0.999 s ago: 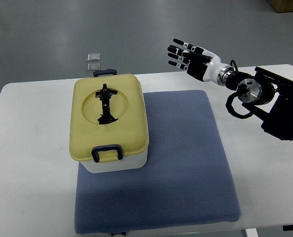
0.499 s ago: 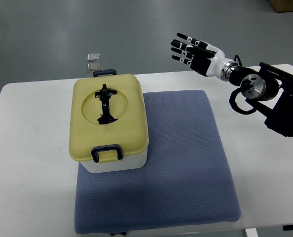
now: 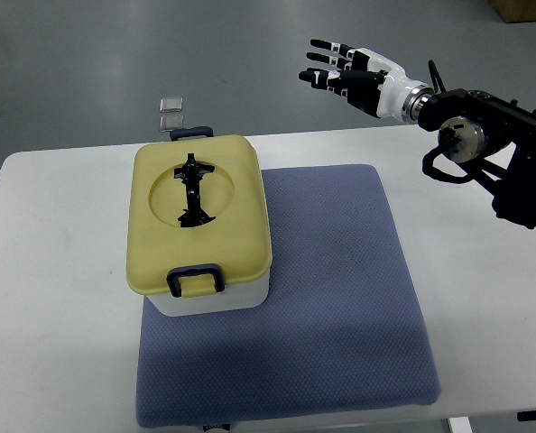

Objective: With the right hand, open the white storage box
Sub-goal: 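Move the right hand over the yellow lid toward its black handle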

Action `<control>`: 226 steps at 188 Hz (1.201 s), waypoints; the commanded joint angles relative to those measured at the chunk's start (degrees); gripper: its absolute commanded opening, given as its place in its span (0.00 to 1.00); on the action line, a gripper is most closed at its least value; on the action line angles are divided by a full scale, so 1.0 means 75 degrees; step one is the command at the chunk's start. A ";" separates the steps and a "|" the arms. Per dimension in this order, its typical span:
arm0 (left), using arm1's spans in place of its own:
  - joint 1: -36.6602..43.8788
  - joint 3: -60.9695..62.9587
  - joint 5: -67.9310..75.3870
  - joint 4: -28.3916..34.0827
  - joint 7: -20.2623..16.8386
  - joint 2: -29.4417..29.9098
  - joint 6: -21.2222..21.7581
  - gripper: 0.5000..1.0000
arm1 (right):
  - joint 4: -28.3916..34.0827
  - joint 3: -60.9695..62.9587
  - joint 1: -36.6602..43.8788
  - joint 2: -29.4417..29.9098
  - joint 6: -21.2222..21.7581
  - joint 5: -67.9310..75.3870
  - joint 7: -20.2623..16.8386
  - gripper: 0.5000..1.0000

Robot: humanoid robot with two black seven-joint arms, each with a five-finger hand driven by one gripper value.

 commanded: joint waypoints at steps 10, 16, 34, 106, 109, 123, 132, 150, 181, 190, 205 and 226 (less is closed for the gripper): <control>0.0002 0.0000 -0.0002 0.0012 0.0000 0.0000 0.0001 1.00 | 0.0001 -0.0397 0.0311 -0.0023 0.0019 -0.0893 0.0329 0.85; 0.0002 0.0000 -0.0002 0.0000 0.0000 0.0000 0.0001 1.00 | 0.0013 -0.0526 0.0347 -0.0034 0.0019 -0.1080 0.0528 0.85; 0.0002 0.0000 -0.0002 0.0000 0.0000 0.0000 0.0001 1.00 | 0.0048 -0.0912 0.0510 -0.0257 0.0019 -0.1666 0.1102 0.85; 0.0002 0.0000 -0.0002 0.0000 0.0000 0.0000 0.0001 1.00 | 0.0364 -0.2214 0.1706 -0.0362 0.0136 -0.4854 0.2357 0.84; 0.0002 0.0000 -0.0002 0.0000 0.0000 0.0000 0.0001 1.00 | 0.0388 -0.2318 0.1799 -0.0362 0.0136 -0.5041 0.2403 0.84; 0.0002 0.0000 -0.0002 0.0000 0.0000 0.0000 0.0001 1.00 | 0.0563 -0.2670 0.2151 -0.0351 0.0136 -0.5732 0.2521 0.84; 0.0002 0.0000 -0.0002 0.0000 0.0000 0.0000 0.0001 1.00 | 0.0727 -0.2869 0.2397 -0.0327 0.0136 -0.6225 0.2649 0.84; -0.0010 0.0000 -0.0002 0.0000 0.0000 0.0000 0.0001 1.00 | 0.1044 -0.3162 0.2795 -0.0245 0.0124 -0.6858 0.2825 0.84; -0.0022 0.0000 -0.0002 0.0000 0.0000 0.0000 0.0001 1.00 | 0.1278 -0.3831 0.3511 -0.0081 0.0112 -0.7315 0.2849 0.83; -0.0022 0.0000 -0.0002 0.0000 0.0000 0.0000 0.0001 1.00 | 0.1395 -0.4030 0.3745 0.0048 0.0124 -0.7561 0.2861 0.83; -0.0033 0.0000 -0.0002 0.0000 0.0000 0.0000 0.0001 1.00 | 0.1560 -0.4124 0.3991 0.0223 0.0124 -0.8100 0.2896 0.83; -0.0033 0.0000 -0.0002 0.0000 0.0000 0.0000 0.0001 1.00 | 0.1583 -0.4135 0.4167 0.0446 0.0124 -0.8885 0.2908 0.83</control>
